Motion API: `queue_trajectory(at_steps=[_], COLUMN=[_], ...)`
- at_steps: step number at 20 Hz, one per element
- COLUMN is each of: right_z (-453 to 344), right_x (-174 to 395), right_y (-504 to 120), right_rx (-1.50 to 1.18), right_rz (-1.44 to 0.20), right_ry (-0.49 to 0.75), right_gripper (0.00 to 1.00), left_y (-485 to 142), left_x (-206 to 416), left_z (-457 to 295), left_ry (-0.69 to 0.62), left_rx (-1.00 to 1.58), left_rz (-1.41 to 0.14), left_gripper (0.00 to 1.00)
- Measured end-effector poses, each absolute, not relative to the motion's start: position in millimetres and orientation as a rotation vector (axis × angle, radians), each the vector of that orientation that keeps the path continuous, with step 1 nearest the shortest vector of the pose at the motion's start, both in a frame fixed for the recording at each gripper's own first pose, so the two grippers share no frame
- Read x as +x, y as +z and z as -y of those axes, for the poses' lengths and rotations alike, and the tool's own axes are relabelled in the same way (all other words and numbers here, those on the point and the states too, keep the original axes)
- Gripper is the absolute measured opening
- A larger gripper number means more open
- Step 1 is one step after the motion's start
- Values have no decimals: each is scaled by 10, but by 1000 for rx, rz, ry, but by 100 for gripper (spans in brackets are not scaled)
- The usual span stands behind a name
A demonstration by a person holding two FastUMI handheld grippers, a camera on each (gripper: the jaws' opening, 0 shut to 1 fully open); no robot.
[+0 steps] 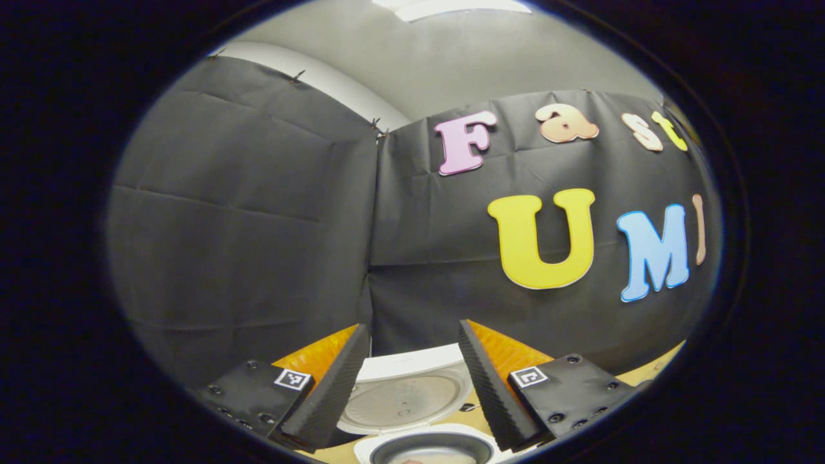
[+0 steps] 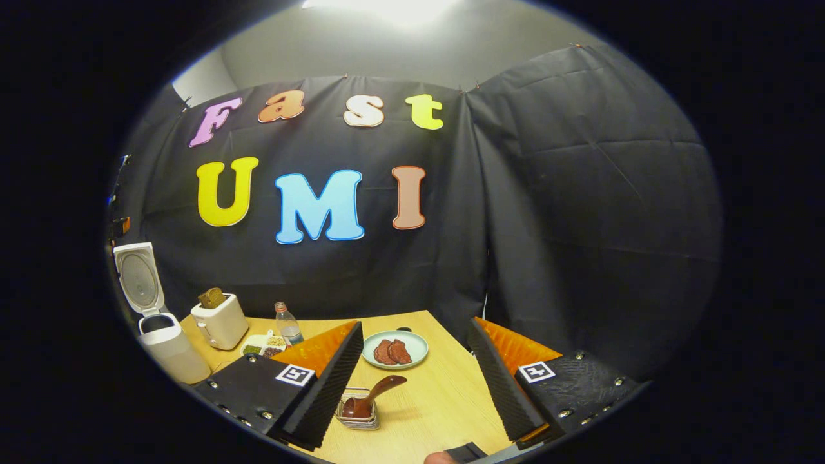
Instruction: Close the left gripper, press the button to open the rice cooker; take a wooden spoon from the chopstick holder with the right hand, scoop a spoonful of rice and pour it into the rice cooker, then put the wooden spoon back into the chopstick holder.
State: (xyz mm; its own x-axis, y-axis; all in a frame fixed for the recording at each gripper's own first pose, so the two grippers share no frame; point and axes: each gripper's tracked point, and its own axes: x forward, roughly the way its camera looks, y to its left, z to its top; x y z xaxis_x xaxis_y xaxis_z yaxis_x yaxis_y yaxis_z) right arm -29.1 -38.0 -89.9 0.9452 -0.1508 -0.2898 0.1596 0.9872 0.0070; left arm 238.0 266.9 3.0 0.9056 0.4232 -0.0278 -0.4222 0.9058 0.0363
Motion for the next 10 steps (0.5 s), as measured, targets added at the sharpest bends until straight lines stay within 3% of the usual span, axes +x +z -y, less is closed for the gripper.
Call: queue_trajectory(at_steps=[6,7,10], right_z=[293,295,299], right_x=[-388,-400,-421], right_y=[-969,-989,-969], right_rx=[10,1,-14], right_rz=[-314,-318,-324], right_ry=[-183,-185,-190], right_gripper=[99,95,99], left_y=[-338,-405,-605], left_x=[3003,3066,3182], left_z=[-3100,-3154,-3290], left_ry=[464,468,475], left_rx=[7,-2,-21], left_rz=[-137,-158,-215], left_gripper=[99,99,97])
